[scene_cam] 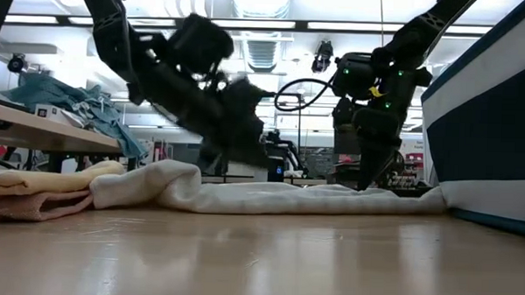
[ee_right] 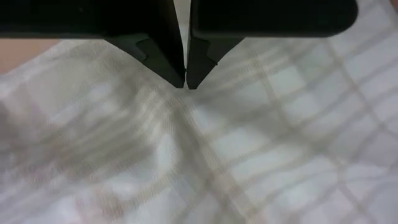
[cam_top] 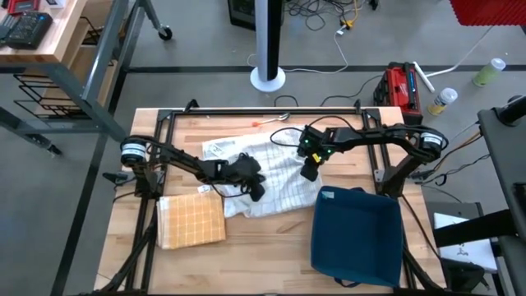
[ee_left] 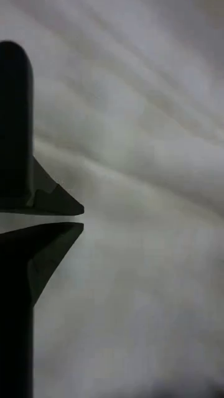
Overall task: Fold towel
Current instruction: Fold the white towel
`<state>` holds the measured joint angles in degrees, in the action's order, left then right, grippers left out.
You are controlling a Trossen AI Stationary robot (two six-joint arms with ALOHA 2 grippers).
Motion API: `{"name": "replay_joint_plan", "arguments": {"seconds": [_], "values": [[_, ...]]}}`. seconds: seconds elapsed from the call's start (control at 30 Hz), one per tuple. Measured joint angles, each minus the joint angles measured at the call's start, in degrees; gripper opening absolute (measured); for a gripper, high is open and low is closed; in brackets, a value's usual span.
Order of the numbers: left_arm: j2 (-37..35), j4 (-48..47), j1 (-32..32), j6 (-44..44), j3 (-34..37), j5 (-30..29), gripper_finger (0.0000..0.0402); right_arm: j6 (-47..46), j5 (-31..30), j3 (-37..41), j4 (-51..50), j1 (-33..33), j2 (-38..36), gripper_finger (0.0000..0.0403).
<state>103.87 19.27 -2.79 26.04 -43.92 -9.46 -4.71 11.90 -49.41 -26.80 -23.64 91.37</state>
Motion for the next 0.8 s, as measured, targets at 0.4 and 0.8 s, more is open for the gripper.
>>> {"name": "replay_joint_plan", "arguments": {"seconds": [0.4, 0.8], "values": [[0.0, 11.2, -0.3, -4.5, -0.3, -0.3, 0.002, 1.1, -1.3, 0.0, 1.0, 0.0, -0.2, 0.0011], [6.8, 11.2, -1.7, -2.3, -0.3, -0.6, 0.002, -1.5, -12.0, -0.1, 1.0, -1.0, -0.5, 0.0011]]}}
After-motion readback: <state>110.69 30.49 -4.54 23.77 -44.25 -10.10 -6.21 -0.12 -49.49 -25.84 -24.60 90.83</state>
